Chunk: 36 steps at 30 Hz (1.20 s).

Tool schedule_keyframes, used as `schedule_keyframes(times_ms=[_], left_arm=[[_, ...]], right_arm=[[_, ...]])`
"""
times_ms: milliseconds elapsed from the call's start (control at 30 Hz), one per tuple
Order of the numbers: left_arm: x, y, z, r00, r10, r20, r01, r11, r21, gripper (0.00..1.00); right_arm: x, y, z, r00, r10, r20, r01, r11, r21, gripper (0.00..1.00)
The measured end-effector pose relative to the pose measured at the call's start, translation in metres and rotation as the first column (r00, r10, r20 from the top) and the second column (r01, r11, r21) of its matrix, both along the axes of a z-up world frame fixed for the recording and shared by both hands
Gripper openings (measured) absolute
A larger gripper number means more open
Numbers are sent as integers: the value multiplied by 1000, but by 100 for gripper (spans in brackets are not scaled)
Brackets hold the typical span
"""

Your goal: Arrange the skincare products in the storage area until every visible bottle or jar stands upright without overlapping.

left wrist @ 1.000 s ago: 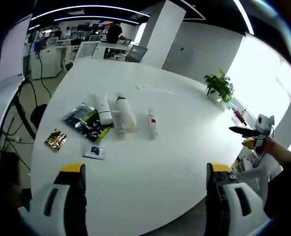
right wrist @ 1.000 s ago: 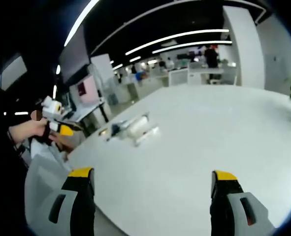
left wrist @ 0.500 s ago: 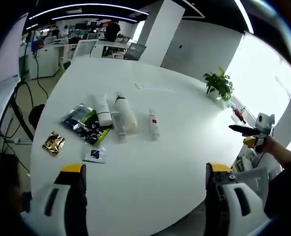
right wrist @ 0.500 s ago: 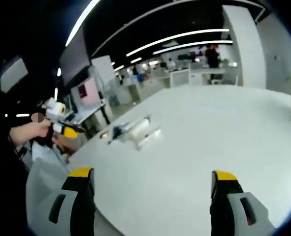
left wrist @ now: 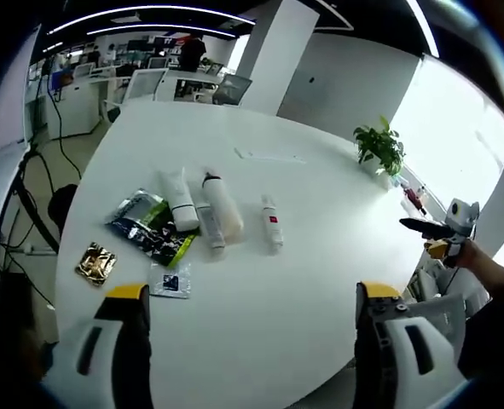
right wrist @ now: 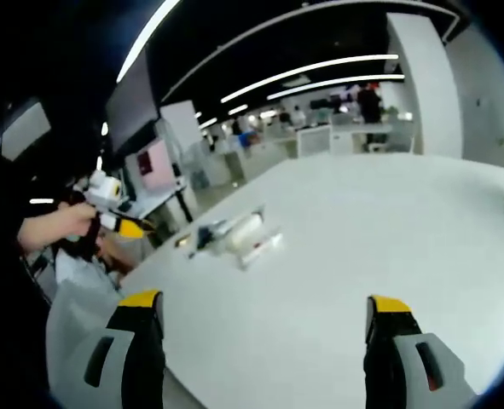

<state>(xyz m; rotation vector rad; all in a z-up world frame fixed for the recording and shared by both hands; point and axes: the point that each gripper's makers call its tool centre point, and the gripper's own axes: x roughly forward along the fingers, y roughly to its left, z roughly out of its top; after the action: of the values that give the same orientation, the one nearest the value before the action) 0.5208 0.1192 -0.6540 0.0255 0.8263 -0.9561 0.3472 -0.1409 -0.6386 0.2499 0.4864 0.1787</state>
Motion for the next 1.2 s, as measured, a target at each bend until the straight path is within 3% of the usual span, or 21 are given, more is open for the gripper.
schedule_keyframes(times_ms=[367, 1200], left_arm=[[12, -8, 5, 1000, -8, 29, 9, 1000, -25, 99], [39, -22, -2, 1000, -15, 11, 15, 1000, -1, 96]], right_arm=[[0, -1, 1, 1000, -1, 8, 1, 1000, 11, 99], [7, -4, -14, 1000, 1, -28, -1, 1000, 20, 99]])
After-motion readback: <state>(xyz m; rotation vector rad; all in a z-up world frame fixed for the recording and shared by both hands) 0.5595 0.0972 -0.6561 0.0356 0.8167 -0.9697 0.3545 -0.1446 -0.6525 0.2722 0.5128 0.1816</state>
